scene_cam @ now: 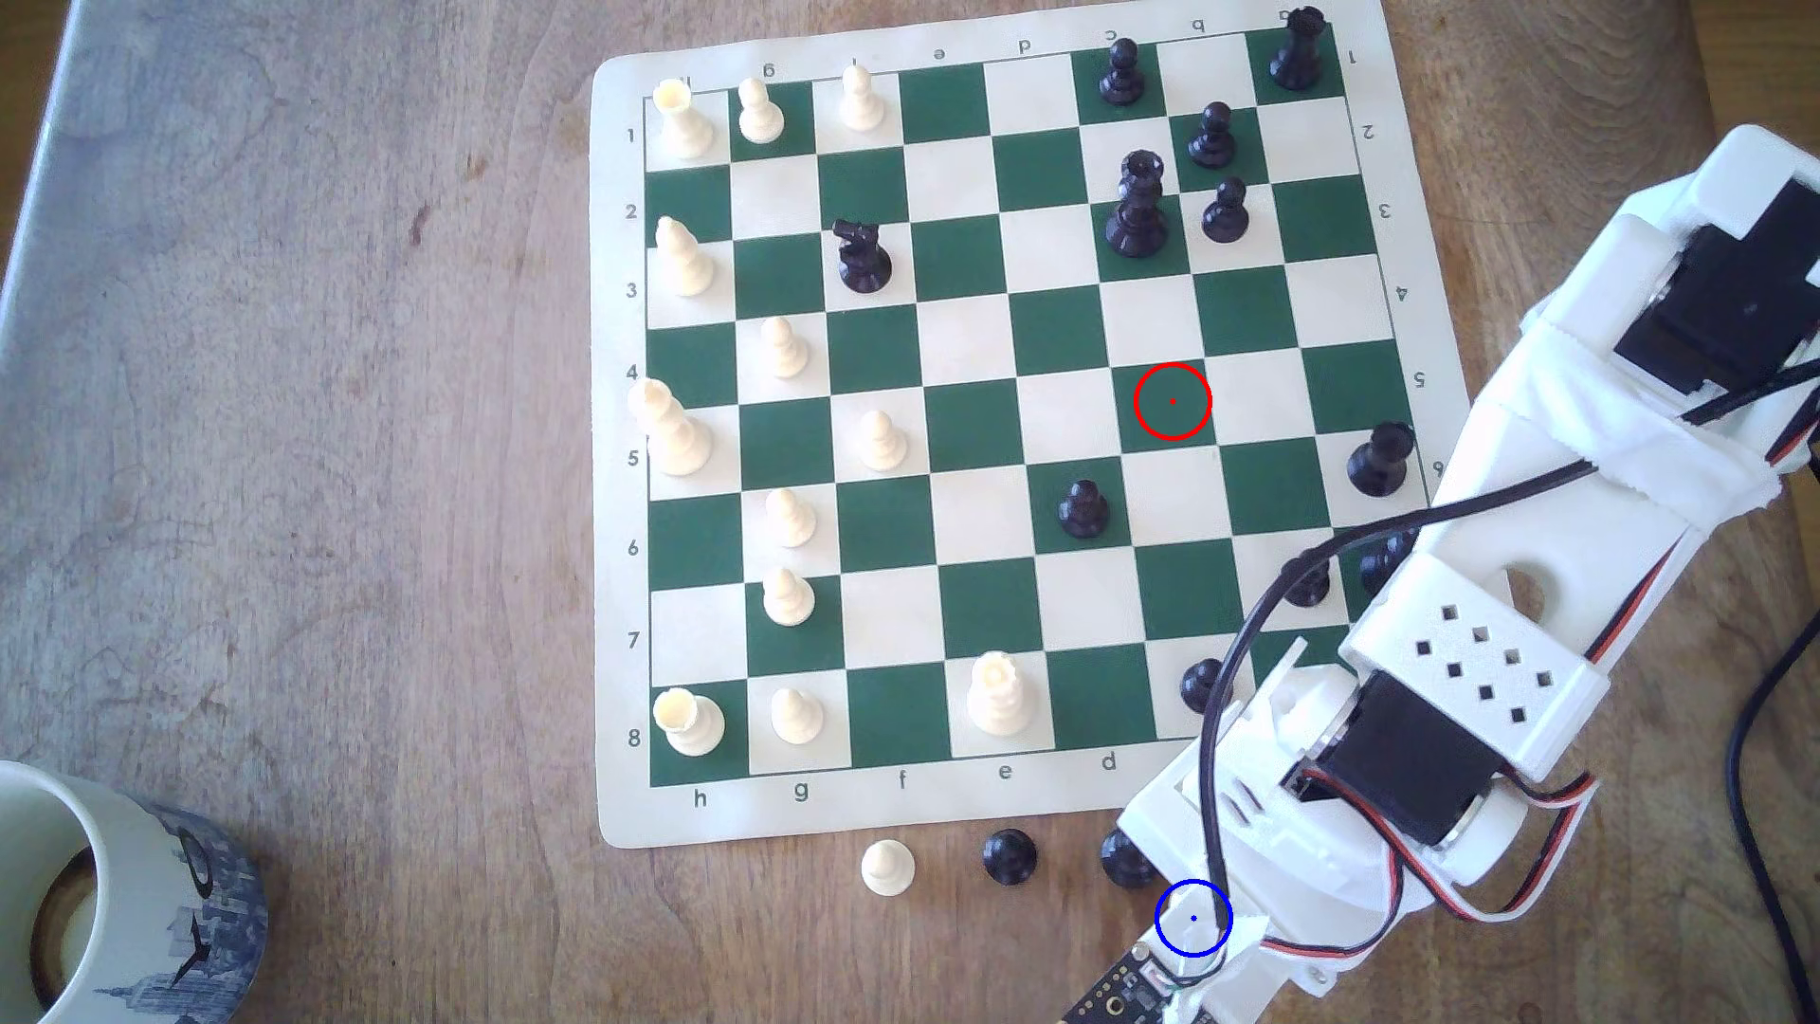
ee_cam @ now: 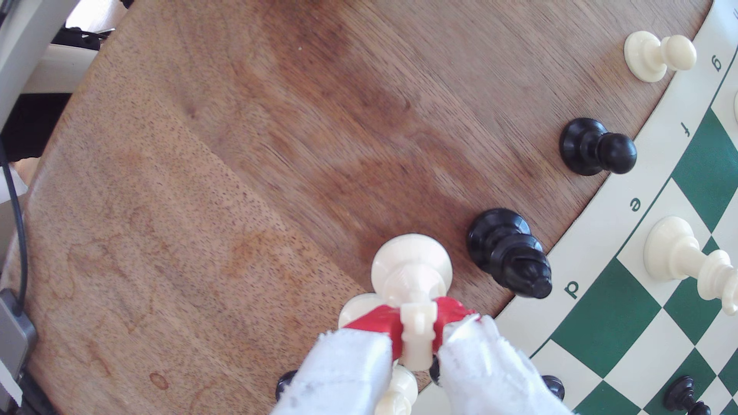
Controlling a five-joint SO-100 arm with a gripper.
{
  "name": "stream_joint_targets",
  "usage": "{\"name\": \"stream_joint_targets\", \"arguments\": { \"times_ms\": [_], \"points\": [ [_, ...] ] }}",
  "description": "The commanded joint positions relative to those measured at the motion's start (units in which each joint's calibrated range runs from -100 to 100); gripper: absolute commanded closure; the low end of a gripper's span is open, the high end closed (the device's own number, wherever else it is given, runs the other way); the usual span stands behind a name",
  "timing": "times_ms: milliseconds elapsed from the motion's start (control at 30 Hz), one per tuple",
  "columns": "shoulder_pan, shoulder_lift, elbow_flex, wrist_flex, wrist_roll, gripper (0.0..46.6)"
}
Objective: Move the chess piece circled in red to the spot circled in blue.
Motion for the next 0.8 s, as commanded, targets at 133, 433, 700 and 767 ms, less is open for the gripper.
{"name": "stream_joint_targets", "arguments": {
  "times_ms": [133,433,700,767],
  "points": [
    [0.53,-0.13,-4.22,-1.24,0.1,46.0],
    [0.38,0.81,-4.31,-2.3,0.1,44.6],
    [-0.01,1.91,-5.04,-2.88,-0.05,44.3],
    [-0.01,2.25,-5.22,-3.12,0.05,44.3]
  ]
}}
